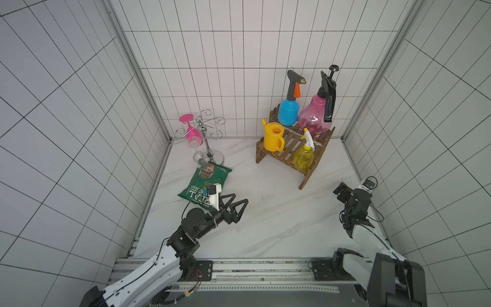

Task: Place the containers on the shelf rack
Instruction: Reset both arms

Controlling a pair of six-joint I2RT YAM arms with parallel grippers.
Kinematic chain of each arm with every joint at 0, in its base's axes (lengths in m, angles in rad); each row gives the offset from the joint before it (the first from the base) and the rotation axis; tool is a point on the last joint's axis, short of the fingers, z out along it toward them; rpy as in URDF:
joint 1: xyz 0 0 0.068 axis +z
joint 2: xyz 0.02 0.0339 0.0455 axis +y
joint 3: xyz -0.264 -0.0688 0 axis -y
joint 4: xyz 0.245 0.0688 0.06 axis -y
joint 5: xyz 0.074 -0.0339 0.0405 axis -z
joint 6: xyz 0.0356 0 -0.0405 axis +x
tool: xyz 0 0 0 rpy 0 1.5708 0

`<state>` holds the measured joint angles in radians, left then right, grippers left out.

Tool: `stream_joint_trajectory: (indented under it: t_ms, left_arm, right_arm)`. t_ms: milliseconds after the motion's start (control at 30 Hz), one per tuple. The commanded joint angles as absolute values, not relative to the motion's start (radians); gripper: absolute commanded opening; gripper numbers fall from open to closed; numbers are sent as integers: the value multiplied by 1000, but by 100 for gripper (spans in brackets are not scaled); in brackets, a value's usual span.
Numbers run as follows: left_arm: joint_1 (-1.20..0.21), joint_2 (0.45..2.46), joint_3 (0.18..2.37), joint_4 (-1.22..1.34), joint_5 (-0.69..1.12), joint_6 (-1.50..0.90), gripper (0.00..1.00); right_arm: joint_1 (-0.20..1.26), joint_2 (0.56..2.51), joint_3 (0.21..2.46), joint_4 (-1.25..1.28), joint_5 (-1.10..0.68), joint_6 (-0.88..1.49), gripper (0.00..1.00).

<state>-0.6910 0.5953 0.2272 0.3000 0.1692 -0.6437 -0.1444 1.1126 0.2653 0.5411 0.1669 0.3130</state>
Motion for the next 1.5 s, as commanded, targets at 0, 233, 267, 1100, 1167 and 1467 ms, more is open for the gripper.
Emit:
stream_joint_trajectory:
  t_ms: [0, 233, 267, 1100, 1167, 1467]
  left_arm:
    - [-691, 594, 217, 322, 168, -641, 98]
    - [-689, 597, 220, 284, 110, -607, 98]
    - [-690, 600, 219, 280, 99, -600, 98]
    - [-683, 832, 398, 213, -698, -48, 98]
    - [-649, 868, 406, 258, -743, 28, 98]
    - [-327, 1118, 409, 352, -641, -11, 98]
  right_arm:
    - [-146, 1288, 293, 798, 119, 239, 99]
    - [-76, 1449, 359, 853, 103, 125, 99]
    - [-53, 1484, 359, 885, 126, 106, 99]
    - [11, 1530, 410, 839, 227, 67, 99]
    - [11, 1531, 410, 839, 227, 67, 99]
    - [11, 1532, 411, 837, 227, 66, 99]
